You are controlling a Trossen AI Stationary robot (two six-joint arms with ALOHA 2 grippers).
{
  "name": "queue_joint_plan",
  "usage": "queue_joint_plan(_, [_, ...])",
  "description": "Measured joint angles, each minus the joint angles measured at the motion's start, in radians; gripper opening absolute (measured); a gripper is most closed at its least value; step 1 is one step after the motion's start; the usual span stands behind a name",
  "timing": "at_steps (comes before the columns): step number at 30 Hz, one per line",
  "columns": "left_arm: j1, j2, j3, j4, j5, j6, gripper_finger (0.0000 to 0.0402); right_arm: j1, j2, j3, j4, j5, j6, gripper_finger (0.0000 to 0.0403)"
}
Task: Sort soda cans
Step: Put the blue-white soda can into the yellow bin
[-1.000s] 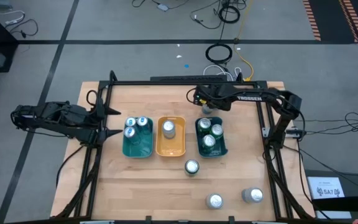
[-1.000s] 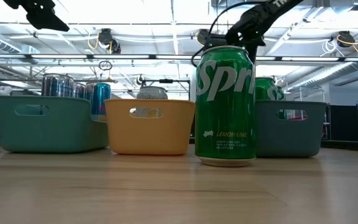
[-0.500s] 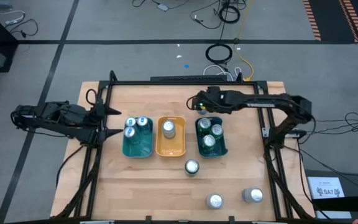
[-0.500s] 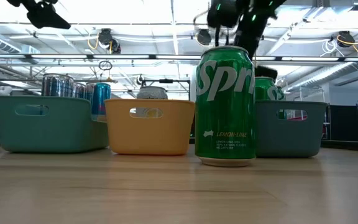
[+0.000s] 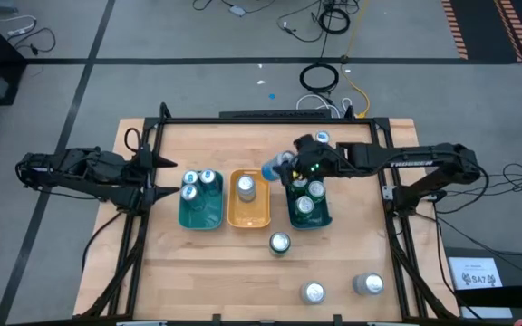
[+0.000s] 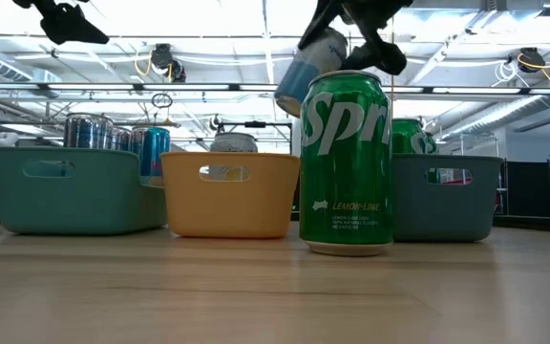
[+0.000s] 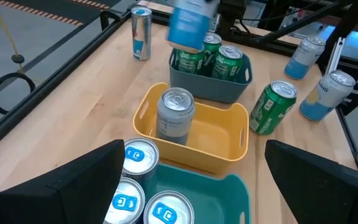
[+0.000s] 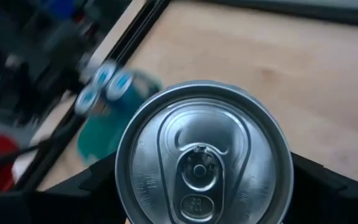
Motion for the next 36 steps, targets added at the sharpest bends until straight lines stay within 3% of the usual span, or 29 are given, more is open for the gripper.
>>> queue_joint_plan(4, [0.0,0.0,0.0,0.0,0.0,-0.002,0.0396,0.051,0.006,0.0,-0.013,-0.074,-0.043,0.0294])
queue_joint_plan(15, [0.0,0.0,0.0,0.003,-0.001,-0.13,0.0396,0.151,0.105,0.0,0.025,-0.077,-0.145,0.0294])
queue_joint_plan(36, [0.0,0.001,0.0,0.016,-0.003,-0.13,0.0396,0.07,0.284,0.0,0.114,-0.051,-0.317,0.0294])
